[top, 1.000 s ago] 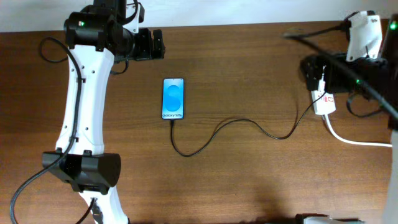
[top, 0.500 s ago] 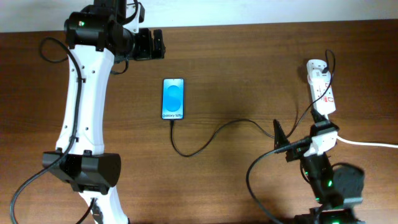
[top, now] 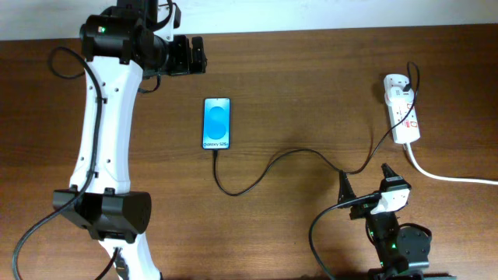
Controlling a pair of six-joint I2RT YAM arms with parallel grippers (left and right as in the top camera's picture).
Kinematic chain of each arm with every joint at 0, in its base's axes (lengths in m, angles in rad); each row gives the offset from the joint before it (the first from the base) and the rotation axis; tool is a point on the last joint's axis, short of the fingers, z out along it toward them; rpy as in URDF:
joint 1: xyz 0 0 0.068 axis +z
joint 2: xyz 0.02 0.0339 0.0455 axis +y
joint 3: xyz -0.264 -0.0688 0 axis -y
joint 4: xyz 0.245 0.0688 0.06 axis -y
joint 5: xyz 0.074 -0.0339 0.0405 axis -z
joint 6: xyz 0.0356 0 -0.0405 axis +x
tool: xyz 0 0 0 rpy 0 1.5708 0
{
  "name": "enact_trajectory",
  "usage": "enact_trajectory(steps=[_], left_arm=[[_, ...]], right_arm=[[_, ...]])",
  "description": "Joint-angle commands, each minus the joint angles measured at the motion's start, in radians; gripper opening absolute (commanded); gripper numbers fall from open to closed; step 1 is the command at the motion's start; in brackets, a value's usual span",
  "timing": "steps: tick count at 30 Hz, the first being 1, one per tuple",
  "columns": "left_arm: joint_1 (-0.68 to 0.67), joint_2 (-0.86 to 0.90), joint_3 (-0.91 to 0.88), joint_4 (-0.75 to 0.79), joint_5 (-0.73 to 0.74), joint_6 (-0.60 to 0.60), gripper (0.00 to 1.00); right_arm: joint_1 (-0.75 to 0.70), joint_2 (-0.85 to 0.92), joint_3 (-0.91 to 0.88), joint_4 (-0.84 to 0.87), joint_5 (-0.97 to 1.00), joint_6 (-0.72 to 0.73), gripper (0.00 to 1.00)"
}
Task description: Plug charger to phone and switch on socket
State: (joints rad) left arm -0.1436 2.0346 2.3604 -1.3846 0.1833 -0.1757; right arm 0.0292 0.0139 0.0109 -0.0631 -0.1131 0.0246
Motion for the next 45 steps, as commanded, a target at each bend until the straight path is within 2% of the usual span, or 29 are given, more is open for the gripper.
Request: enact_trajectory(steps=[1,13,17,19,22,24,28,31,36,40,45], left_arm=[[0.001,-0.019,0.008,0.002,0.003,0.006,0.99],[0.001,-0.019,0.008,0.000,0.002,0.006,0.99],[0.003,-0.026,0.008,-0.049,-0.043,0.006,1.00],[0.002,-0.061,-0.041,0.010,-0.049,0.006,0.99],[0.001,-0.239,-0.340,0.347,-0.049,0.013,1.00],[0.003,-0.400,-0.598,0.561,-0.049,0.062,1.00],[0.003,-0.636,-0.932,0.749,-0.049,0.231,1.00],[0.003,-0.816,-1.201,0.958,-0.049,0.331,1.00],[0.003,-1.147,-1.693,1.368,-0.049,0.364,0.99],[0.015,-1.461,-2.036,1.536,-0.050,0.410,0.99],[0.038,-1.756,-2.278,1.549,-0.061,0.439,1.00]], right_arm=[[0.009,-0.010,-0.005,-0.005,-0.010,0.010,0.99],[0.009,-0.010,-0.005,-0.005,-0.010,0.010,0.98],[0.009,-0.010,-0.005,-0.005,-0.010,0.010,0.99],[0.009,-0.010,-0.005,-0.005,-0.010,0.010,0.98],[0.009,-0.010,-0.005,-0.005,-0.010,0.010,0.99],[0.009,-0.010,-0.005,-0.005,-0.010,0.010,0.98],[0.009,-0.010,-0.005,-0.005,-0.010,0.010,0.99],[0.009,-0.010,-0.005,-0.005,-0.010,0.010,0.99],[0.009,-0.010,-0.005,-0.005,-0.009,0.010,0.98],[0.009,-0.010,-0.005,-0.005,-0.010,0.010,0.99],[0.009,-0.010,-0.005,-0.005,-0.010,0.010,0.99]])
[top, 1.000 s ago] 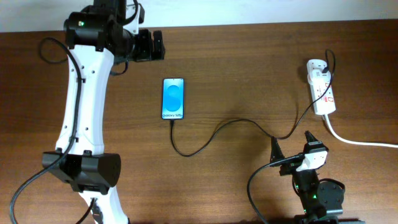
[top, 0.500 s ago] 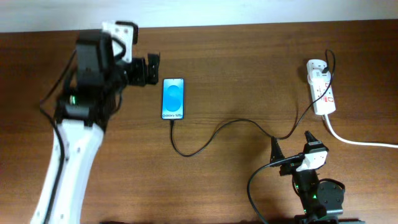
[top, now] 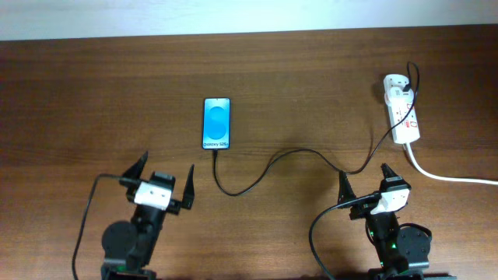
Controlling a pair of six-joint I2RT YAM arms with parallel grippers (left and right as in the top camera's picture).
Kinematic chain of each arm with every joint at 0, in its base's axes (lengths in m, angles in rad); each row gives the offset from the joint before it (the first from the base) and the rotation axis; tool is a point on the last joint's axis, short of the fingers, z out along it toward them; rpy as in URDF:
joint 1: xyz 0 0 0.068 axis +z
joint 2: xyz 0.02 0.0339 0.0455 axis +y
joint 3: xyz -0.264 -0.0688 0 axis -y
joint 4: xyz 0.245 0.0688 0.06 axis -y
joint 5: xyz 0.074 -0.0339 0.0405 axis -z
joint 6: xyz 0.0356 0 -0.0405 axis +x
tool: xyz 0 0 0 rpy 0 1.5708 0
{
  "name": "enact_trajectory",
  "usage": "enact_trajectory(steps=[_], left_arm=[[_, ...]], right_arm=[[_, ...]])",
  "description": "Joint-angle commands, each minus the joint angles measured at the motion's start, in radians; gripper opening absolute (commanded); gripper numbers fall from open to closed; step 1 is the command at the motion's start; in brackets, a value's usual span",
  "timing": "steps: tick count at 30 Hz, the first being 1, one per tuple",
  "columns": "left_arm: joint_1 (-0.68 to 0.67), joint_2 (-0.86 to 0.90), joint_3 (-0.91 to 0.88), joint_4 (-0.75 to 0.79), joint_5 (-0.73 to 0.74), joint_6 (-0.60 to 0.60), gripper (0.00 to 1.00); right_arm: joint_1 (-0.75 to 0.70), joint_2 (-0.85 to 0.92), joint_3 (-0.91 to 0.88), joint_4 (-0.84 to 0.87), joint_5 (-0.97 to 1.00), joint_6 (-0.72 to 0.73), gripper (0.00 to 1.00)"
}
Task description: Plug charger to phone and switch on socket
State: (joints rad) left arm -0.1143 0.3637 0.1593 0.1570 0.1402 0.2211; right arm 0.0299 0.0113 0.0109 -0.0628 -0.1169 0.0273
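Note:
A phone (top: pixel 217 123) lies face up in the middle of the table, its screen lit blue. A black cable (top: pixel 272 159) meets the phone's near edge, loops across the wood and runs to a white socket strip (top: pixel 404 117) at the right, where a white charger (top: pixel 394 82) is plugged in. The switch's state is too small to tell. My left gripper (top: pixel 163 176) rests open near the front edge, left of the cable loop and holding nothing. My right gripper (top: pixel 365 180) is open at the front right, just short of the cable.
A white mains lead (top: pixel 451 177) runs from the socket strip off the right edge. The dark wooden table (top: pixel 78 101) ends at a pale wall along the back. Both arm bases stand at the near edge.
My left arm was stretched out to the back left with its gripper near the far edge. It now sits folded at the front edge with the gripper open. Phone, cable, strip and right arm are unchanged.

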Motion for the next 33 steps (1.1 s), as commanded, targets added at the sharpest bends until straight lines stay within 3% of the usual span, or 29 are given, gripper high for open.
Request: enact_trajectory(steps=[1,4,12,33], left_arm=[[0.010,-0.117,-0.104,0.008,-0.019,0.062,1.00],[0.033,-0.188,-0.151,-0.008,-0.030,0.066,0.99],[0.125,-0.359,-0.151,-0.230,-0.033,0.070,0.99],[0.125,-0.358,-0.151,-0.229,-0.033,0.061,0.99]], right_arm=[[0.008,-0.008,-0.005,-0.006,-0.005,0.007,0.98],[0.008,-0.008,-0.005,-0.006,-0.006,0.007,0.98],[0.008,-0.008,-0.005,-0.006,-0.006,0.007,0.99],[0.008,-0.008,-0.005,-0.006,-0.006,0.007,0.99]])
